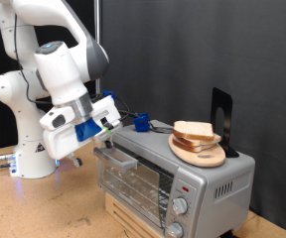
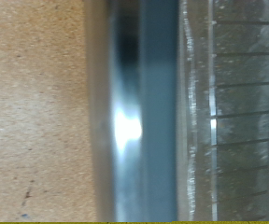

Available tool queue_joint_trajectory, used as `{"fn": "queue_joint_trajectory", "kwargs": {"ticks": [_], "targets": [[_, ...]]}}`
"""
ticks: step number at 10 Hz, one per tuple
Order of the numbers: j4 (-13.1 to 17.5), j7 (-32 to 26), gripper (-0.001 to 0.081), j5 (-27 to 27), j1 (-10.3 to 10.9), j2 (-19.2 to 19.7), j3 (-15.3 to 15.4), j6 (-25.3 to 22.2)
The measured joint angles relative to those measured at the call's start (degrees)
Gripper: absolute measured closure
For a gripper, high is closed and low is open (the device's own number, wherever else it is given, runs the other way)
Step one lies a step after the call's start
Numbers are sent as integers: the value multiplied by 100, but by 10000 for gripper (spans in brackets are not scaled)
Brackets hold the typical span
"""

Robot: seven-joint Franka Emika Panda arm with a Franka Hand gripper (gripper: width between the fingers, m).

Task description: Make a piece of toast with the oven

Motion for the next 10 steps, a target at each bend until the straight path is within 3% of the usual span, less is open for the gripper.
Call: {"fn": "queue_joint_trajectory", "kwargs": {"ticks": [4,7,10], "targets": [[102,-200,124,-36,-181,253,-159,130],[211,-341,124,25,-209,695,-226,366],[310,-876,124,325,-227,1054,-297,481]]}}
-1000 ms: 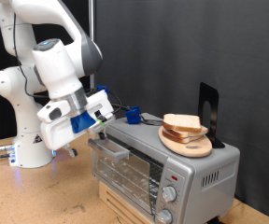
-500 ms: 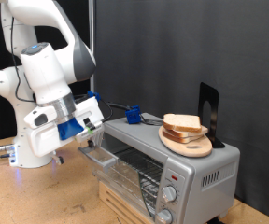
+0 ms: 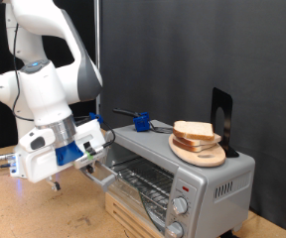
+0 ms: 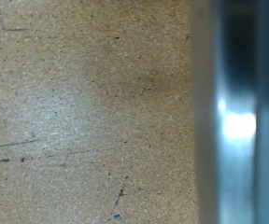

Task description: Make a piece of toast with the oven

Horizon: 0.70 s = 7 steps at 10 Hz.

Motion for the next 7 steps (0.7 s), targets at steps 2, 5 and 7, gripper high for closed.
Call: {"fn": "queue_joint_trajectory", "kwargs": {"ticks": [2,5,7], "targets": [[49,-383,124,241,-17,116,-72,-1],[153,-1000,124,590,-79,110,-197,-292],[179,-1102,124,537,-149,103,-249,-349]]}}
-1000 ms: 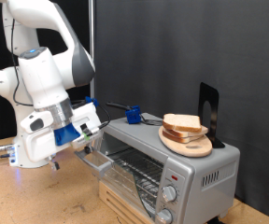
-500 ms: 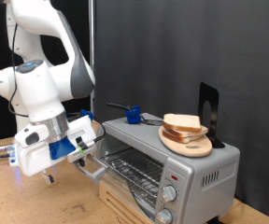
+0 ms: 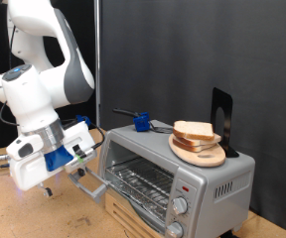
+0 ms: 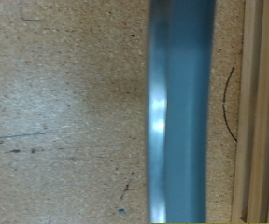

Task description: Make a piece of toast with the oven

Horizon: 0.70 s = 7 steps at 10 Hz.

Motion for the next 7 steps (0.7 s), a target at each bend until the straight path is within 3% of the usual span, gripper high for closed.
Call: {"fn": "queue_joint_trajectory", "kwargs": {"ticks": [2,4,7], "targets": [[-46,267,124,-348,-54,94,-12,238],[-49,513,124,-464,-52,483,0,703],[116,140,124,172,-99,1079,72,1086]]}}
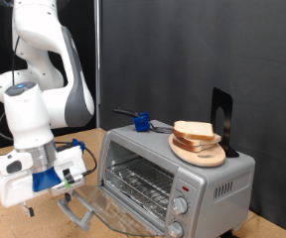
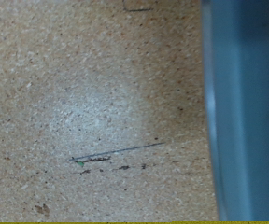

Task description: Make a piece of toast with the oven

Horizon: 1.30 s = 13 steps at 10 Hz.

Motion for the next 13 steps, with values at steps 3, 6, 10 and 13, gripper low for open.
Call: {"fn": "queue_joint_trajectory", "kwargs": {"ticks": [3,6,10,13], "targets": [[157,-580,124,502,-106,408,113,109],[226,-949,124,616,-182,788,210,261],[241,-1757,124,1051,-449,1263,627,759],[310,-2207,124,1120,-649,1231,695,710]]}}
